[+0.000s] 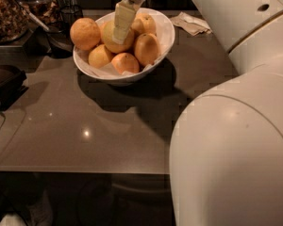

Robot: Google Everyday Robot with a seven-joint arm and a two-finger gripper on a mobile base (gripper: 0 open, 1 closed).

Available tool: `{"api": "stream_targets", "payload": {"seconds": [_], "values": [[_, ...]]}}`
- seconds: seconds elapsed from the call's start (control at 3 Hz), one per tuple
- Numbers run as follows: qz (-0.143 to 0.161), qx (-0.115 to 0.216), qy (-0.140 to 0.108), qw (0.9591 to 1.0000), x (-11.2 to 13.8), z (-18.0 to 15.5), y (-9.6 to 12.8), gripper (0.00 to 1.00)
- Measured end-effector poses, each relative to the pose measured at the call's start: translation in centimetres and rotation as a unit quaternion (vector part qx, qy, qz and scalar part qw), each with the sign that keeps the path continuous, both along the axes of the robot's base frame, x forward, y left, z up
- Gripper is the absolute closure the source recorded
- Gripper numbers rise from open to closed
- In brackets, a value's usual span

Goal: Pick orange from white bowl

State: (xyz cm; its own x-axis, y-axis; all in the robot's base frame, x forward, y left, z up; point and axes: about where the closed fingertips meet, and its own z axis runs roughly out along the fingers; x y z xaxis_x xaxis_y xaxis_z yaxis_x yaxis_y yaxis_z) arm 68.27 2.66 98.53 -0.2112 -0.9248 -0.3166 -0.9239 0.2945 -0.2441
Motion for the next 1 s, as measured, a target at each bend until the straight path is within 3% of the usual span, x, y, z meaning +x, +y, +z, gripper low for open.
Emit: {"api": "stream_targets", "payload": {"seconds": [0.67,1.0], "values": [[0.007,-0.011,0.008,0.9999,0.19,-1.01,0.8,0.42],[0.01,-0.016,0.011,0.9998,0.34,-1.4,1.14,0.4]]}}
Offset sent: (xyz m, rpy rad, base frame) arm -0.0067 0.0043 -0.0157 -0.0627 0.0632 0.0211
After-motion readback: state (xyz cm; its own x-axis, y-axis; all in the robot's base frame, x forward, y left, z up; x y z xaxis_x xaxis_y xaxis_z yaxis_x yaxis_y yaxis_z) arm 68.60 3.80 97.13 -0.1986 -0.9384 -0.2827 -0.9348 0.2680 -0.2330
